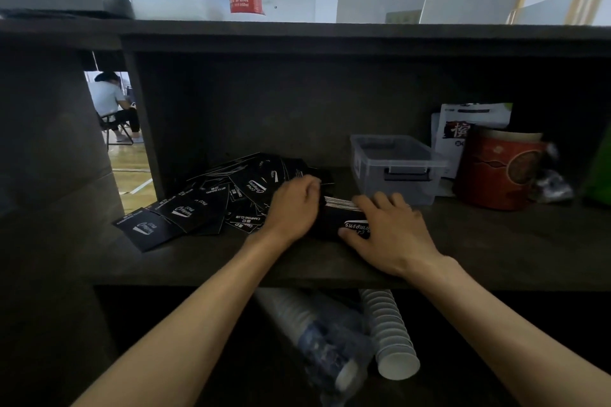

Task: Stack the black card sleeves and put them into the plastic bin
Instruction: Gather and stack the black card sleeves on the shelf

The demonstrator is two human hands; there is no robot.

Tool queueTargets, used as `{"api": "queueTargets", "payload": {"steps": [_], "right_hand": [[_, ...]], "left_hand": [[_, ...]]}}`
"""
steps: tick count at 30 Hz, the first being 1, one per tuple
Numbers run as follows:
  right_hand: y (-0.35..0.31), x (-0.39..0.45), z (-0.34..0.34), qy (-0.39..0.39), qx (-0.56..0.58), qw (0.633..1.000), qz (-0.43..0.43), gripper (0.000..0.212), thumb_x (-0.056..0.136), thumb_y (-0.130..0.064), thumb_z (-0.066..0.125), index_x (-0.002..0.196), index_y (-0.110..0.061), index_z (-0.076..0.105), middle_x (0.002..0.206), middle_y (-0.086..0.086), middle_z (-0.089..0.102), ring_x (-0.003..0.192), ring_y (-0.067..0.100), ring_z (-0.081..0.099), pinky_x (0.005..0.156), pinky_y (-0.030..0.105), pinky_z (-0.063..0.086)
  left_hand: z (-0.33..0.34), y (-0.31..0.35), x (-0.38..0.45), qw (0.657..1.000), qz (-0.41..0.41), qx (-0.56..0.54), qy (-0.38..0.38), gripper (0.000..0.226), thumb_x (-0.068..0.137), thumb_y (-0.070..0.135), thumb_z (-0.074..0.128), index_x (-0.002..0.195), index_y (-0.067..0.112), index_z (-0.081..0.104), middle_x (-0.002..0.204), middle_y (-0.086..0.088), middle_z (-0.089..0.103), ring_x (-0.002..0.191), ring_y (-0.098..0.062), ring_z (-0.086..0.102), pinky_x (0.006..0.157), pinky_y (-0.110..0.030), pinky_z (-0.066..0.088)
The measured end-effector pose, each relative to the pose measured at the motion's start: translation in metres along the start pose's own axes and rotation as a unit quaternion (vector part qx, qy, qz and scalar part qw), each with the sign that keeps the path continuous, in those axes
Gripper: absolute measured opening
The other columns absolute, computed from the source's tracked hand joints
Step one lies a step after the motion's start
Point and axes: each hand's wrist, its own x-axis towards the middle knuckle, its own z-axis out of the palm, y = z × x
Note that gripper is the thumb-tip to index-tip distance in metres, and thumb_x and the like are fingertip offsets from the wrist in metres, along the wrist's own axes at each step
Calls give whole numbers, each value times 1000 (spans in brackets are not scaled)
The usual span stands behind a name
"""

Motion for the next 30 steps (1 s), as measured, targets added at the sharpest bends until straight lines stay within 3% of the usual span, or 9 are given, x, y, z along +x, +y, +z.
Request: {"api": "queueTargets", "payload": {"steps": [3,5,9,14,20,23,25,27,30], "right_hand": [[3,2,3,10,6,1000,0,69,83,-77,38,139,-37,33,133,-3,47,124,24,40,94,50,43],[4,2,5,12,7,1000,0,70,82,-78,36,139,-38,33,132,-3,47,123,24,40,93,50,43],[4,2,6,15,5,1000,-1,70,82,-79,36,139,-37,34,131,-3,48,122,23,41,92,50,43],[3,2,4,11,7,1000,5,71,82,-78,36,140,-37,34,132,-3,48,122,24,40,93,50,43],[1,2,2,8,4,1000,7,71,83,-77,37,141,-36,34,132,-2,48,122,25,40,92,51,44],[1,3,1,2,6,1000,12,72,83,-78,38,141,-36,34,132,-2,48,123,25,40,92,51,44],[2,3,1,-3,7,1000,13,72,82,-78,38,141,-37,33,133,-2,48,123,25,40,93,51,44],[2,3,2,-7,9,1000,15,72,82,-78,39,142,-37,32,134,-2,47,124,25,39,94,52,43],[2,3,2,-10,13,1000,15,73,82,-78,39,142,-37,31,135,-2,46,125,25,38,95,52,42]], "left_hand": [[-3,-16,15,974,-18,205,-90,47,101,33,47,144,15,43,143,-9,51,134,-28,43,111,-42,34],[0,-22,15,957,-4,269,-111,55,96,39,54,145,18,41,141,-8,52,135,-27,39,111,-42,30],[-1,-26,1,949,67,308,-22,46,92,38,62,134,23,51,123,-3,63,118,-23,54,101,-38,37],[-27,-25,-24,928,121,353,-3,28,96,41,50,114,27,66,107,3,68,107,-19,57,97,-36,38],[-51,-24,-33,946,66,316,25,20,90,47,57,89,28,64,86,6,63,89,-19,61,80,-34,42],[-38,-11,-11,956,15,292,5,34,87,52,62,103,22,63,102,0,61,95,-21,61,78,-35,46],[-24,-4,1,951,-13,307,-45,46,85,54,65,114,20,61,113,-3,62,105,-25,60,86,-38,50],[-14,-2,8,939,-27,334,-79,48,85,51,67,120,19,59,118,-7,64,112,-28,58,93,-41,48],[-12,0,6,934,-24,347,-84,44,88,38,67,125,17,56,118,-11,64,112,-31,59,91,-40,46]]}}
